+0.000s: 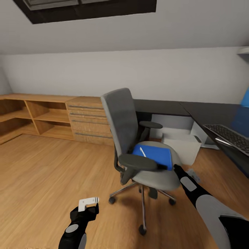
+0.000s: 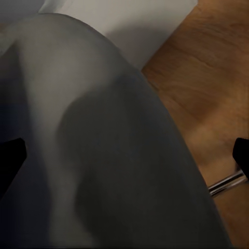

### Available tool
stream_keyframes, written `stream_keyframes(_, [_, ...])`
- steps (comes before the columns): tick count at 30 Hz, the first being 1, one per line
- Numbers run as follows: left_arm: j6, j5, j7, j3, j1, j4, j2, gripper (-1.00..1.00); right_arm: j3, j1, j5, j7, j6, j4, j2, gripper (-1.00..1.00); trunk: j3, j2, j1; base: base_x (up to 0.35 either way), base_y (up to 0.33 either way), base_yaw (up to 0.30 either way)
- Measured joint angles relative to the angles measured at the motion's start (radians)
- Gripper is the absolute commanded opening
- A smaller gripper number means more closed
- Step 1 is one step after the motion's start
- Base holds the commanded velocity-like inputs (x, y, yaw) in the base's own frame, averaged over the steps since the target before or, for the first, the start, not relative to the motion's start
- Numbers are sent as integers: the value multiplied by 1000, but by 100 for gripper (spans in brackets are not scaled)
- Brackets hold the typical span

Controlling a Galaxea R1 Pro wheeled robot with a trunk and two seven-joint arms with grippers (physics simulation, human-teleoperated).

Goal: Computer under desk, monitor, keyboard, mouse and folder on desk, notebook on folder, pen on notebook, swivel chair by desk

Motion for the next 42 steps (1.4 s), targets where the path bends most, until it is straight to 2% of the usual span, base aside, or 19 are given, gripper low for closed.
stream_keyframes(5, [2,1,2,3,0,2,0,100,1,0,2,0,0,0,0,100,0,0,0,0,0,238])
stream_keyframes(9, [2,0,8,1,0,29,0,100,3,1,-7,1,-2,-7,-1,100,0,0,0,0,0,11])
stream_keyframes(24, [1,0,8,2,0,30,0,100,-3,1,-5,1,0,-29,-5,100,0,0,0,0,0,0])
stream_keyframes(25, [1,0,4,1,0,30,0,100,-35,1,-4,0,1,-29,-17,100,0,0,0,6,0,0])
stream_keyframes(30, [1,0,1,0,0,30,0,100,-66,1,-3,0,2,-29,-34,100,0,0,0,160,0,0])
stream_keyframes(42, [1,-1,1,-1,0,30,0,100,-72,1,-3,-1,1,-29,-40,100,0,0,0,224,0,0])
